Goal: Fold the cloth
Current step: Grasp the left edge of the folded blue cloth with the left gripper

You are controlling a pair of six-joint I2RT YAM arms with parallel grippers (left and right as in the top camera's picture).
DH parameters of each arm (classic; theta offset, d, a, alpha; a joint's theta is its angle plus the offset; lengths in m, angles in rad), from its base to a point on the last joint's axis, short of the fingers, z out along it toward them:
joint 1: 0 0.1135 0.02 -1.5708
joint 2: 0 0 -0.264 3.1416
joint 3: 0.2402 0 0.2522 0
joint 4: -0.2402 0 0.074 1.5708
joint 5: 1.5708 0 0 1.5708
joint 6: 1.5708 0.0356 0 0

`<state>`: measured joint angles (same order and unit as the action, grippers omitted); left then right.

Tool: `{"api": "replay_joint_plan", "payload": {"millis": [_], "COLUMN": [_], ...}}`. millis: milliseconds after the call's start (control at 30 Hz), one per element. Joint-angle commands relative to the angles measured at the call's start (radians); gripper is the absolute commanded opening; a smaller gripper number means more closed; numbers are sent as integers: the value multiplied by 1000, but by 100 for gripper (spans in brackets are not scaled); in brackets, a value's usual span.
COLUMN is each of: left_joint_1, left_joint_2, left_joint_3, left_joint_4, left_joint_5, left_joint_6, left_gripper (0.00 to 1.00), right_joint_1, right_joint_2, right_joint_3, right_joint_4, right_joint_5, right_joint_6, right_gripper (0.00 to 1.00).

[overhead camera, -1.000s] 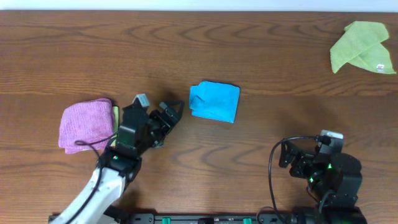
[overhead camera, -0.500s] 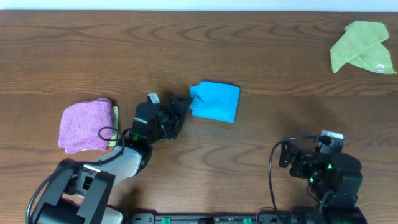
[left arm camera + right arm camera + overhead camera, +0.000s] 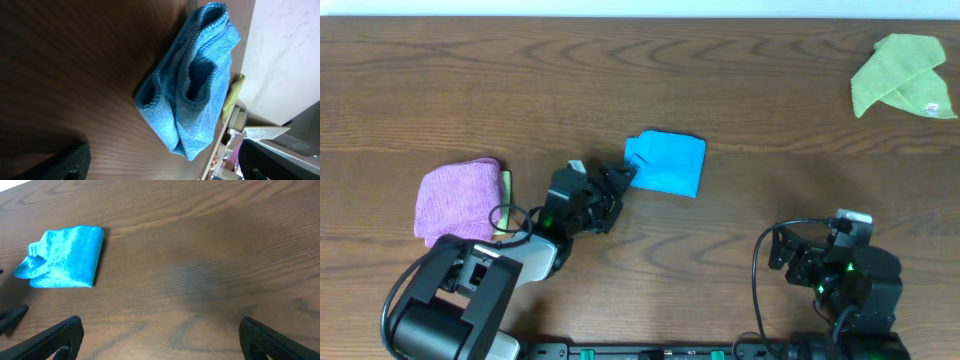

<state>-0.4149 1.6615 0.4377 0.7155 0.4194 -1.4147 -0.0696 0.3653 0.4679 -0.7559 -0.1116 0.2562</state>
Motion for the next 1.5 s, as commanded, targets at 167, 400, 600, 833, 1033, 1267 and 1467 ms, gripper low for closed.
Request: {"api": "replay_joint_plan", "payload": {"millis": [167, 400, 600, 833, 1033, 1267, 1467], "left_joint_1": [-18, -45, -47, -51, -51, -64, -100], "left_joint_2": [44, 100, 161, 218, 229, 230, 230], "left_joint_3": [65, 105, 147, 178, 183, 183, 183], "left_joint_4": [0, 0, 0, 0, -1, -13, -56], "left_joint_5": [-26, -31, -34, -46, -85, -132, -175], "left_joint_6": [-1, -8, -8, -7, -7, -2, 5], "left_gripper": [96, 96, 97, 92, 74, 65, 57], "right_joint_1": [-9, -9, -9, -9, -9, -9, -9], "right_joint_2": [-5, -5, -5, -5, -5, -5, -5], "right_joint_3": [1, 1, 1, 1, 1, 1, 1], "right_joint_4": [-1, -1, -1, -1, -1, -1, -1], "right_joint_5": [7, 7, 7, 7, 7, 7, 7], "right_joint_6": [13, 13, 13, 13, 13, 13, 13], "right_gripper": [99, 99, 99, 99, 99, 99, 99]}}
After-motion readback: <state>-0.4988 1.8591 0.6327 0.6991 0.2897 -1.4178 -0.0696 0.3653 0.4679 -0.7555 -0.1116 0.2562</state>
